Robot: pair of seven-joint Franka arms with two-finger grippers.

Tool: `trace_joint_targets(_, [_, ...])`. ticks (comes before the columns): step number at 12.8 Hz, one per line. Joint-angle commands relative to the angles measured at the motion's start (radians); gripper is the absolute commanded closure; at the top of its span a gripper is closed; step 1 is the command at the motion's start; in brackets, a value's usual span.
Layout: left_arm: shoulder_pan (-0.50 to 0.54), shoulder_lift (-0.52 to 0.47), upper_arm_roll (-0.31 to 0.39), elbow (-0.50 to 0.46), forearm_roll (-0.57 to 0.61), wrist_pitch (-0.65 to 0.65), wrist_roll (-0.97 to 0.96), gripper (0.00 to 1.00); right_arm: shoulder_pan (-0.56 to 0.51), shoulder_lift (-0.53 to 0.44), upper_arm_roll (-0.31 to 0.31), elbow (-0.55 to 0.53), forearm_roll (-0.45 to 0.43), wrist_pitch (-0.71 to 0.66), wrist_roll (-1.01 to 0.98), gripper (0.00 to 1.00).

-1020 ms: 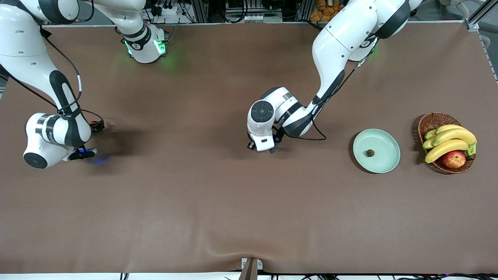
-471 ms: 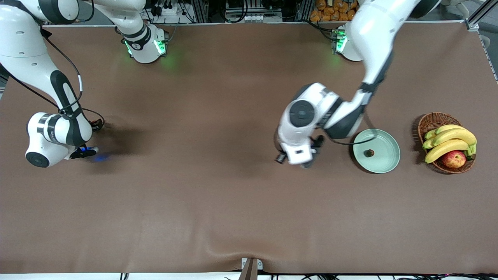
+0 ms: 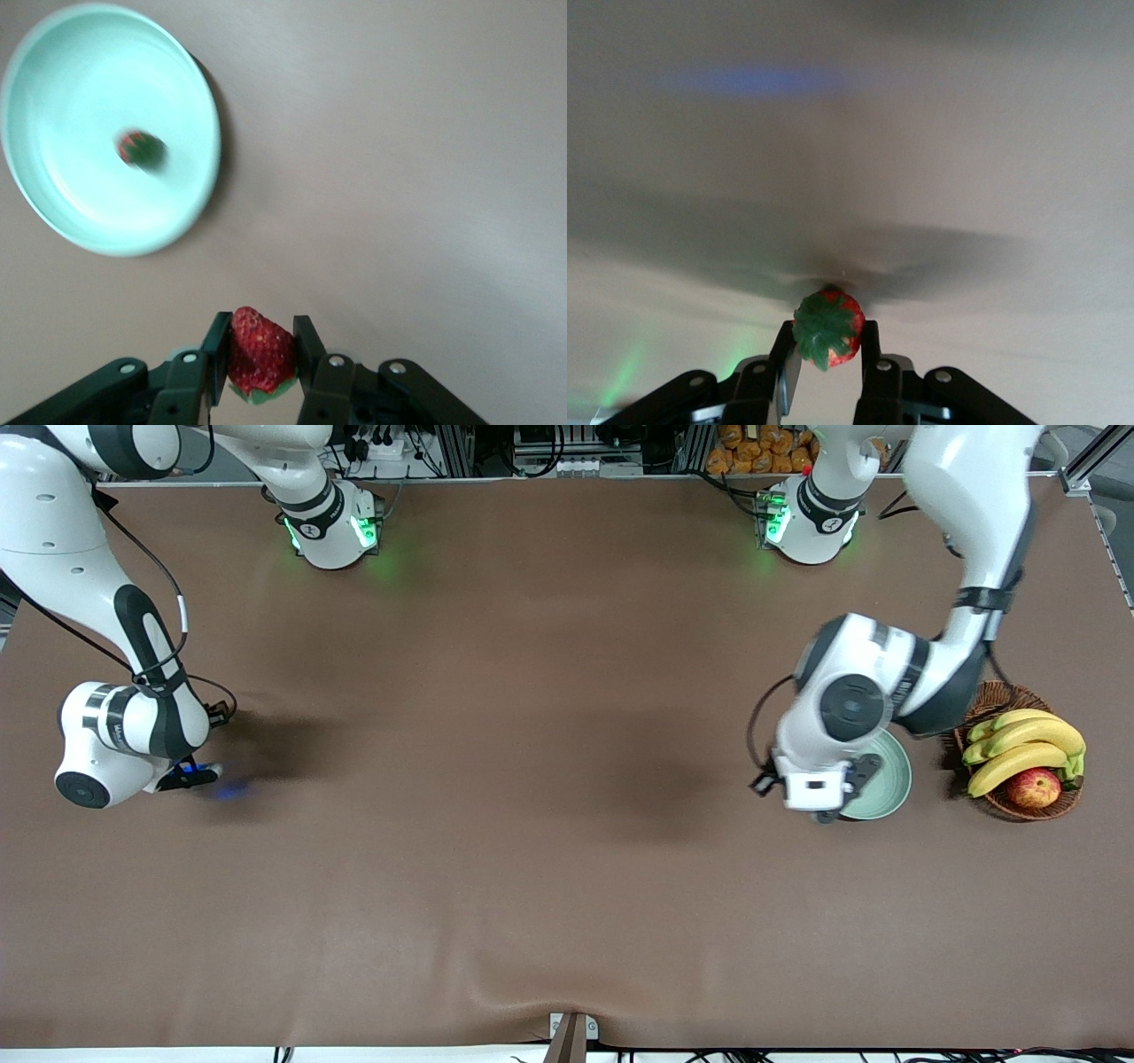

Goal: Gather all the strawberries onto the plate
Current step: 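Carry the second strawberry onto the green plate with the left gripper and release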

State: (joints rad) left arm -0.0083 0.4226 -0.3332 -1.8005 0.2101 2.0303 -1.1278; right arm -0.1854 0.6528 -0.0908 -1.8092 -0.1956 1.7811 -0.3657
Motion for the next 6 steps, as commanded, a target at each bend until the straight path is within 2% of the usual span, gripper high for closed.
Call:
trace_joint_targets(1, [0.097,-0.024,-0.009,-0.091,0.014,0.008,0.222,1.0,0.104,-0.044,0.008,0.121,0.039,-0.122,-0.003,1.0])
trace_joint_targets(2, [0.134,-0.022,-0.007,-0.111,0.014,0.017,0.308,1.0,0.159,-0.044,0.006,0.183,0.095,-0.181,0.001,1.0])
trace_joint_targets(4, [0.207,-0.019,-0.007,-0.151,0.034,0.042,0.46,1.0,0.24,-0.047,0.005,0.234,0.236,-0.236,0.022,1.0])
trace_joint_targets(6, [0.272,-0.012,-0.007,-0.209,0.119,0.114,0.564,1.0,0.32,-0.045,0.005,0.237,0.446,-0.235,0.079,1.0])
